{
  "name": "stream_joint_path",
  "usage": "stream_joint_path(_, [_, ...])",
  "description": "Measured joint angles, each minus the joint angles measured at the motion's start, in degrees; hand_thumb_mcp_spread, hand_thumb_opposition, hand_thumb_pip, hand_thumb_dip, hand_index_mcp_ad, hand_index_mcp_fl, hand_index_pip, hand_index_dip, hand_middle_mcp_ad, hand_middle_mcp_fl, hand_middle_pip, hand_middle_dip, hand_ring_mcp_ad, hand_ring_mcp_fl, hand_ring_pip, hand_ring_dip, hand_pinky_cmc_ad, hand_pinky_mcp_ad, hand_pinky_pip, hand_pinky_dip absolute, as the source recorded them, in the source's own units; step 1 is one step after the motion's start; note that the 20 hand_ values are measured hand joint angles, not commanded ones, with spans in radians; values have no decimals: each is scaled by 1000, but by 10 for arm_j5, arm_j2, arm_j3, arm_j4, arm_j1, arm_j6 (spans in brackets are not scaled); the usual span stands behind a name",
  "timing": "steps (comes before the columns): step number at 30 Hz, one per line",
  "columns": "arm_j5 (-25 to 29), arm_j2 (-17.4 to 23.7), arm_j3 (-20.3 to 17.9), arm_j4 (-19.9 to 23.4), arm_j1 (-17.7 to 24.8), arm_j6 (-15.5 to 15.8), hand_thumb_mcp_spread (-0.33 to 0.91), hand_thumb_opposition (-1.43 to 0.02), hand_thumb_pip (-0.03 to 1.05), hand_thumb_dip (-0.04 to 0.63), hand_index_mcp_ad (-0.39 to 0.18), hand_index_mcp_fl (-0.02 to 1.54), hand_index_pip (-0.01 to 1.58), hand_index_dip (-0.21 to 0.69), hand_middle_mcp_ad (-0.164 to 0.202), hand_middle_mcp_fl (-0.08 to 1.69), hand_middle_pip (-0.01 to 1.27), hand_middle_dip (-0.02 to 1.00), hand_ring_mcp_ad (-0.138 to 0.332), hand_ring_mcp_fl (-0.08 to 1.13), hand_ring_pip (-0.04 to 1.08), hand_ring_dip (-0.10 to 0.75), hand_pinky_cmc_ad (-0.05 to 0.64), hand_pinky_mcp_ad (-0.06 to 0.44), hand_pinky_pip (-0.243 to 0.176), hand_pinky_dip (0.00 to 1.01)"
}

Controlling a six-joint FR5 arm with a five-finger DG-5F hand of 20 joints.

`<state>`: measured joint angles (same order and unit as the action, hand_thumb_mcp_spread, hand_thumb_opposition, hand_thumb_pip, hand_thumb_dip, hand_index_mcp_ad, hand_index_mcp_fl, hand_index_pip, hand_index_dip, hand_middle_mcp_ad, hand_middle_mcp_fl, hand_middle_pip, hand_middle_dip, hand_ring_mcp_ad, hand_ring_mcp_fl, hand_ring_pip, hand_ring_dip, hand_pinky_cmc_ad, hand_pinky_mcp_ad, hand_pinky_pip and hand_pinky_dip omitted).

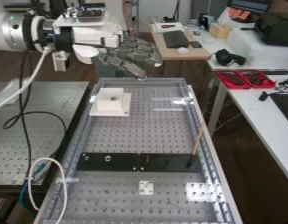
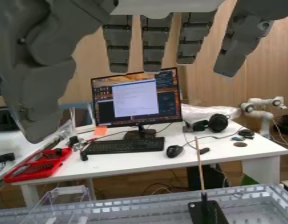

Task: Grab the bearing and place it in the white container

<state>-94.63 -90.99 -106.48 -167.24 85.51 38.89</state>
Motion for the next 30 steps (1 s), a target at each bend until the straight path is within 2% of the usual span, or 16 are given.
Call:
stream_joint_path(10, [-26,5,4,-7,-8,-1,269,-682,527,133,-122,157,124,103,28,75,138,222,115,7,105,101,361,291,-75,314])
stream_joint_path(15, [-35,5,6,-21,-12,28,269,-682,527,129,-122,157,124,103,28,72,138,222,115,7,105,101,361,291,-75,314])
stream_joint_path(21, [-41,7,7,-30,-19,45,269,-682,527,127,-122,157,124,103,28,72,138,218,115,7,105,101,361,291,-75,314])
stream_joint_path(30, [-45,10,5,-32,-25,47,269,-682,520,131,-122,157,124,103,28,75,138,218,115,7,105,101,361,291,-75,314])
